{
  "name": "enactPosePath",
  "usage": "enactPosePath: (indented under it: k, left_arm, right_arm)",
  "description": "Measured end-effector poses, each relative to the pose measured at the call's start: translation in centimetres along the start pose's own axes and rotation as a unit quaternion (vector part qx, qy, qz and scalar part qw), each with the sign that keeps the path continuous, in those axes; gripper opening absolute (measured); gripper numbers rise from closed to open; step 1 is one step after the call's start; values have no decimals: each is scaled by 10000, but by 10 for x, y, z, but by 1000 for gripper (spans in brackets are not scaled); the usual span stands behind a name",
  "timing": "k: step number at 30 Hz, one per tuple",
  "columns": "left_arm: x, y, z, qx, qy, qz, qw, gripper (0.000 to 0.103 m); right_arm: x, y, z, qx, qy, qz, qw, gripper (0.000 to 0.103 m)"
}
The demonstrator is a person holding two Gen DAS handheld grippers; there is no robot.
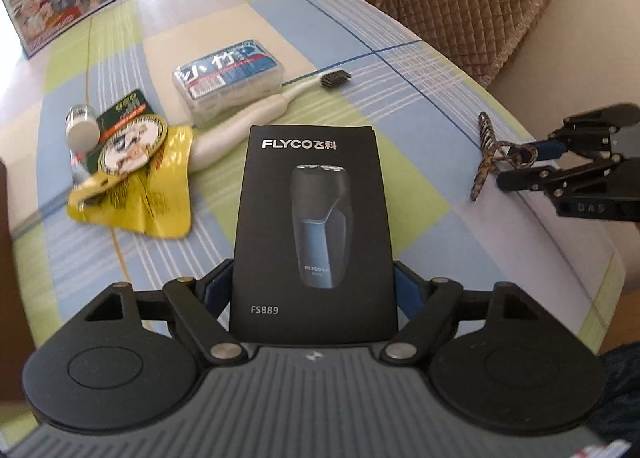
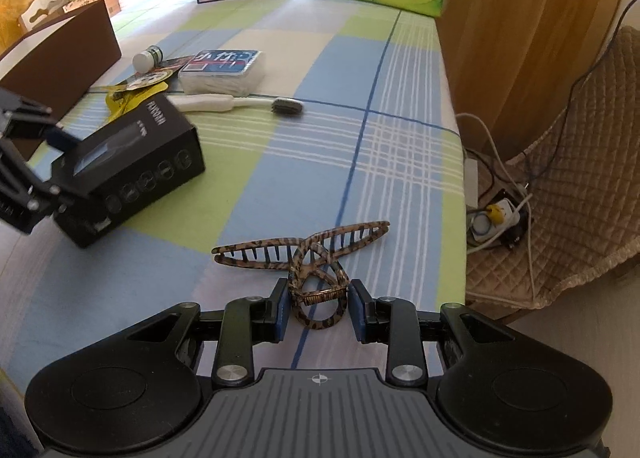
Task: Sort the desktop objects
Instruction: 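Carry the shaver box and claw clip over the brown box with both tools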
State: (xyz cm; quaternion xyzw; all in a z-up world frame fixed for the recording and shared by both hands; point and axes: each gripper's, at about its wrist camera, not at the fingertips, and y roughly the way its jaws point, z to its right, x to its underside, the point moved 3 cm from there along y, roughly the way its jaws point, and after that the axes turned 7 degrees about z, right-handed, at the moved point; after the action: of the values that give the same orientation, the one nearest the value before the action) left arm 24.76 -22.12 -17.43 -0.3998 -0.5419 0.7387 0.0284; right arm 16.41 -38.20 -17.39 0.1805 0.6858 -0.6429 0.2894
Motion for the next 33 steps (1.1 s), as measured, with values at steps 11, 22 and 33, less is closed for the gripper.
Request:
enactPosePath:
  k: [11,22,33]
  left_arm:
    - [-32,28,7,-312,-35,36,9995,78]
    - [7,3,4,-738,-409,-139,9963,76]
    - [54,-40,-22,-1150,-1098,-188,9871,76]
  right_arm:
    - [-2,1,5,-10,44,92,9999,38]
    - [-4,1,2,-85,-27,271,9996,39]
    - [-10,12,-14,-108,-387,303,9987,27]
